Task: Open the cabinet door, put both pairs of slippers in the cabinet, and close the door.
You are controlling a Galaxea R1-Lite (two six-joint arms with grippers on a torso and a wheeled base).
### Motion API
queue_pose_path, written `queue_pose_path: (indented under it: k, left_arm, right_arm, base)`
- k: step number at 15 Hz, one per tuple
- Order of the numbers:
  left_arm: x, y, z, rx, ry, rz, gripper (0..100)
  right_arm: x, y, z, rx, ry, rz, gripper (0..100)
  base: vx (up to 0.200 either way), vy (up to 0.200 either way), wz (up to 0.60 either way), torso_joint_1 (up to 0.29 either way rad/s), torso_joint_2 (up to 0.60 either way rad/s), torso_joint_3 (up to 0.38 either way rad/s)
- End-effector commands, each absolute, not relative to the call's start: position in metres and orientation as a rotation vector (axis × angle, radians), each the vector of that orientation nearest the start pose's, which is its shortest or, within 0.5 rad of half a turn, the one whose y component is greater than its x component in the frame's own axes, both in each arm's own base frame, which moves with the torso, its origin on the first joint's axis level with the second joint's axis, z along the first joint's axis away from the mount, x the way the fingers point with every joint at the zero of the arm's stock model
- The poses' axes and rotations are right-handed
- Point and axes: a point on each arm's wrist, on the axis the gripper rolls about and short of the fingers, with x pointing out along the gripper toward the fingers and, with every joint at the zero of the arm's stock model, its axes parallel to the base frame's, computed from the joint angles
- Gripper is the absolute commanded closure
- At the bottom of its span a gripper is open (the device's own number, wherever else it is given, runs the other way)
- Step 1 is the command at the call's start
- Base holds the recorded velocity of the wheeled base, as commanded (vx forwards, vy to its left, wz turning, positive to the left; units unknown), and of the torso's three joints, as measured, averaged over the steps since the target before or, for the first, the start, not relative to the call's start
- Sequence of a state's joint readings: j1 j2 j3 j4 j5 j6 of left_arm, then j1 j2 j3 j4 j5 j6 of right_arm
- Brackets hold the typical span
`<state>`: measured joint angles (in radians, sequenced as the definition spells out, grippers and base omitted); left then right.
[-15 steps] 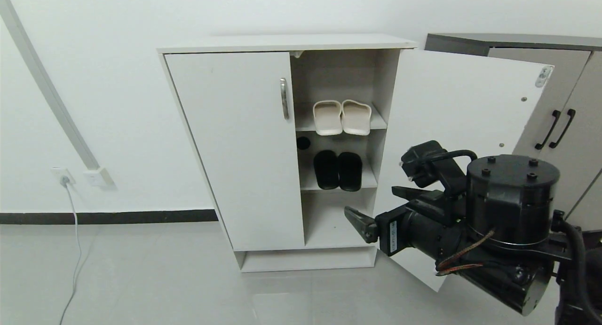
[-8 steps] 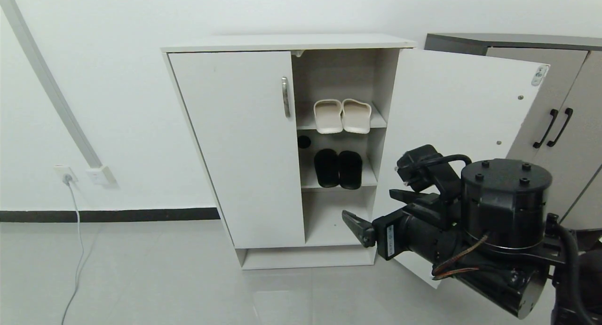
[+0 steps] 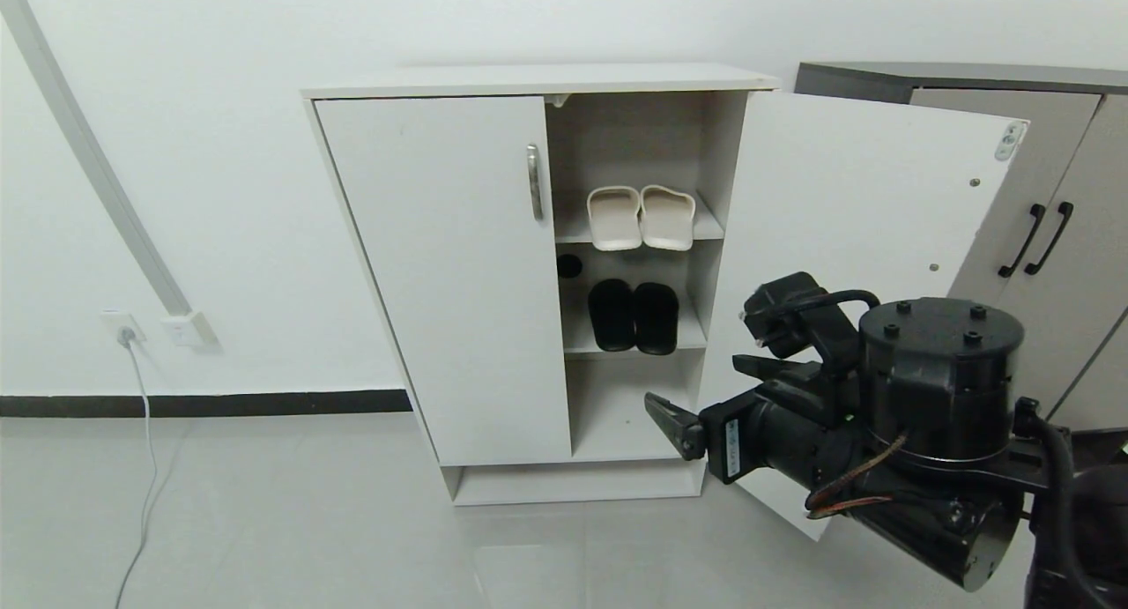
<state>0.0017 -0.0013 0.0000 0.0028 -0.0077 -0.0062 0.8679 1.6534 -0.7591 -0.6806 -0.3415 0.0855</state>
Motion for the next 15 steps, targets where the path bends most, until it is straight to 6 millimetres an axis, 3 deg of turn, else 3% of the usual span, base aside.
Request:
queue_pose_path:
  k: [1, 5, 15]
  left_arm:
    - [-0.0228, -0.0002, 0.0752, -0.006, 0.003, -0.006, 100]
    - [-0.0228, -0.0002, 0.0752, -0.006, 0.003, -0.006, 100]
    - [-0.0228, -0.0002, 0.0752, -0.008, 0.003, -0.005, 100]
  right_arm:
    - [0.1973, 0.2185, 0.1863, -0.041, 0.206, 0.509, 0]
    - [0.1989, 0.2177, 0.1862, -0.041, 0.207, 0.503, 0]
    - [0.2023, 0.2151, 0.1890, -0.033, 0.191, 0.481, 0]
  base:
    - [0.000, 0.000, 0.00, 0.000, 0.00, 0.000]
    - [0.000, 0.000, 0.00, 0.008, -0.16, -0.231]
    - [0.000, 0.000, 0.00, 0.091, -0.47, -0.347]
